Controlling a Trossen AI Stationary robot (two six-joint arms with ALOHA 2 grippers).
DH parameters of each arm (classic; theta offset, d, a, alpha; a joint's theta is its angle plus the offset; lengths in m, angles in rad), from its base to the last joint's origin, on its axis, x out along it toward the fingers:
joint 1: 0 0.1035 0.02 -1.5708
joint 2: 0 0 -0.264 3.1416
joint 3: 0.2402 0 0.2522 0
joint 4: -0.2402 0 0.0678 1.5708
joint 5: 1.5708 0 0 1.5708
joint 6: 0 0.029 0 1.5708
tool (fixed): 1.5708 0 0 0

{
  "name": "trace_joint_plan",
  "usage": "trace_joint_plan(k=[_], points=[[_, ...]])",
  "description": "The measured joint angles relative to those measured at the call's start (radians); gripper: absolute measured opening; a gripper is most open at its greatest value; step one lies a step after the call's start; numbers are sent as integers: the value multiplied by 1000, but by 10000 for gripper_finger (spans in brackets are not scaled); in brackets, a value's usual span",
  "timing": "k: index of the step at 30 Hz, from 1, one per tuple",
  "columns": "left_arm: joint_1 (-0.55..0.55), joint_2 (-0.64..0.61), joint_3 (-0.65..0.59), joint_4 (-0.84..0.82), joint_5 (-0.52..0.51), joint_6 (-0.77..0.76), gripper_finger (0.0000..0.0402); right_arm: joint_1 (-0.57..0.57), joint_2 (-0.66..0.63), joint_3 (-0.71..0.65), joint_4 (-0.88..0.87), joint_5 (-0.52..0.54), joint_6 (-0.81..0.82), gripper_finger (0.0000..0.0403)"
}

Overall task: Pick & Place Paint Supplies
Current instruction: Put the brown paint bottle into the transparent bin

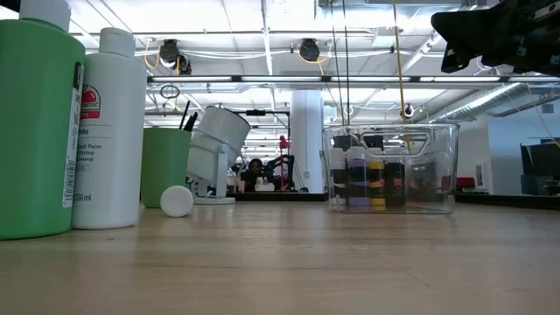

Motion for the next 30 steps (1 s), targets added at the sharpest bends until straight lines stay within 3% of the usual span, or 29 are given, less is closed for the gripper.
trace_joint_plan(k=[8,30], points=[[0,0,-29,-16,57,-5,220,0,0,0,-1,0,0,6],[1,0,-83,-1,62,-26,228,0,0,0,-2,0,0,6]])
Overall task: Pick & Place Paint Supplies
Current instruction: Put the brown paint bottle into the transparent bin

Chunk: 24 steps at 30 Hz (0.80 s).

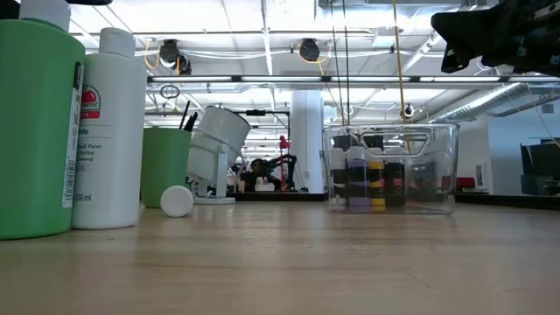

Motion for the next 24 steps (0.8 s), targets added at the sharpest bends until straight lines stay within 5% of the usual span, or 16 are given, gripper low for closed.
trace_joint_plan(k=[24], points=[[-23,-27,34,-7,-65,-16,228,0,0,0,0,0,0,6]])
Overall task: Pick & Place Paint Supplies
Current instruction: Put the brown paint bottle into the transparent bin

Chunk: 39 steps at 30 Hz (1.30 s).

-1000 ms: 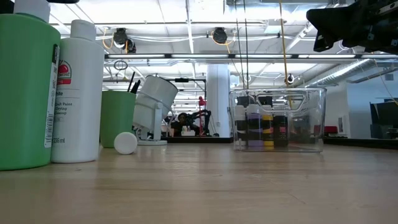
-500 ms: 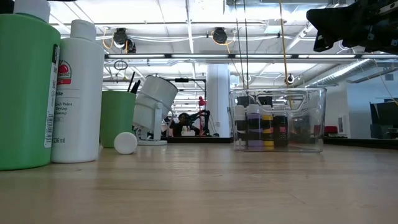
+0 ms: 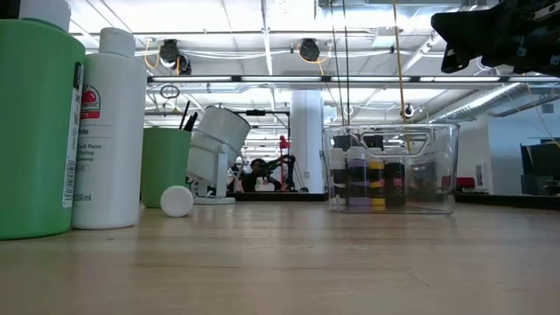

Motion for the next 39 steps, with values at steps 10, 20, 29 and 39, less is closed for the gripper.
trace_joint_plan(k=[10,20,29,39], points=[[5,0,0,-1,-54,-15,227,0,0,0,0,0,0,6],[6,0,0,-1,-32,-15,197,0,0,0,0,0,-3,6],[26,0,1,-2,-3,-16,99,0,0,0,0,0,-3,6],[58,2,65,-90,91,46,99,0,0,0,0,0,-3,6]])
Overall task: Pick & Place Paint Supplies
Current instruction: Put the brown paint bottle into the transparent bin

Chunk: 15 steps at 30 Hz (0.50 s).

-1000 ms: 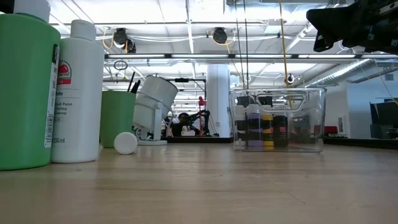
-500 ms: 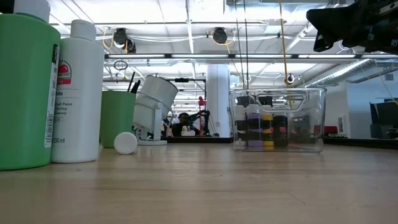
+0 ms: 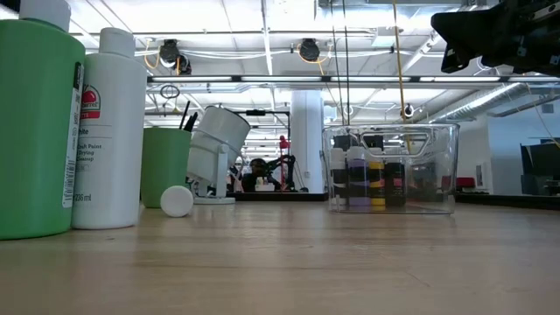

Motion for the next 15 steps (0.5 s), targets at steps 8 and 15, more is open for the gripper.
trace_joint_plan(k=[8,15], points=[[62,-2,361,-311,-203,-135,99,0,0,0,-1,3,2,6],[218,20,539,-305,-372,42,99,0,0,0,0,3,3,6]])
